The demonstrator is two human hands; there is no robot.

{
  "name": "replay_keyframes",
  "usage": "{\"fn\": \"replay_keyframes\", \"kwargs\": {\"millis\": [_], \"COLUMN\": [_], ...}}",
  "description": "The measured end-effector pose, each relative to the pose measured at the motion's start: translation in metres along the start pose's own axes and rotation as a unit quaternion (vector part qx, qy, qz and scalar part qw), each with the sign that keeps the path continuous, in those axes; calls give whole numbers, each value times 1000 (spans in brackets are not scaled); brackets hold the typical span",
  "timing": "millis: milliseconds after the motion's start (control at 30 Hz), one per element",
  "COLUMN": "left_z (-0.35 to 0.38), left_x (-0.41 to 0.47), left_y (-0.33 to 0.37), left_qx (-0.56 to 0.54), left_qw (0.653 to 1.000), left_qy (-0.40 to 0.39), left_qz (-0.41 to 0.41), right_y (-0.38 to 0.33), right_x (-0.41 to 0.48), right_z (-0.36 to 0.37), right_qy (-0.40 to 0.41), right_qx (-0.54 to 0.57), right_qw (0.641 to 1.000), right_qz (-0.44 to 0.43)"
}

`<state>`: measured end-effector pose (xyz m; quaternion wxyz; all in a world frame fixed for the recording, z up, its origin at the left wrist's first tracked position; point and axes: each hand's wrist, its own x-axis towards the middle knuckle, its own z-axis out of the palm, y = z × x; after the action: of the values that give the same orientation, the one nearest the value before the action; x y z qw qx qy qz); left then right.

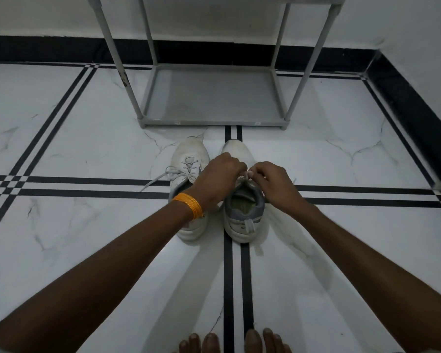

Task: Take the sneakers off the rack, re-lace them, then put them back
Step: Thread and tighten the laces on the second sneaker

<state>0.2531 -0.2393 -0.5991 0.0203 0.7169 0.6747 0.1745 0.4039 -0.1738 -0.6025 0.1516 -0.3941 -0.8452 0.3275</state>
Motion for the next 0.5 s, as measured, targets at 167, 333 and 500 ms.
{"fn": "replay_keyframes", "kwargs": {"millis": [167, 333, 500], "left_z": [-7, -14, -14], "left_x": [5, 9, 7], "left_y": [-5, -8, -8], "left_qx": [-206, -406, -442], "left_qw": [968, 867, 845], "left_qy": [-67, -143, -154], "left_qz": [-128, -250, -259], "right_y": [-2, -2, -7], "right_x": [6, 1, -2], "right_z": [-2, -6, -7], "right_qy": [36, 91, 107], "right_qx": [-45, -77, -310], "right_qw": [997, 987, 900], "right_qz": [-49, -104, -285]}}
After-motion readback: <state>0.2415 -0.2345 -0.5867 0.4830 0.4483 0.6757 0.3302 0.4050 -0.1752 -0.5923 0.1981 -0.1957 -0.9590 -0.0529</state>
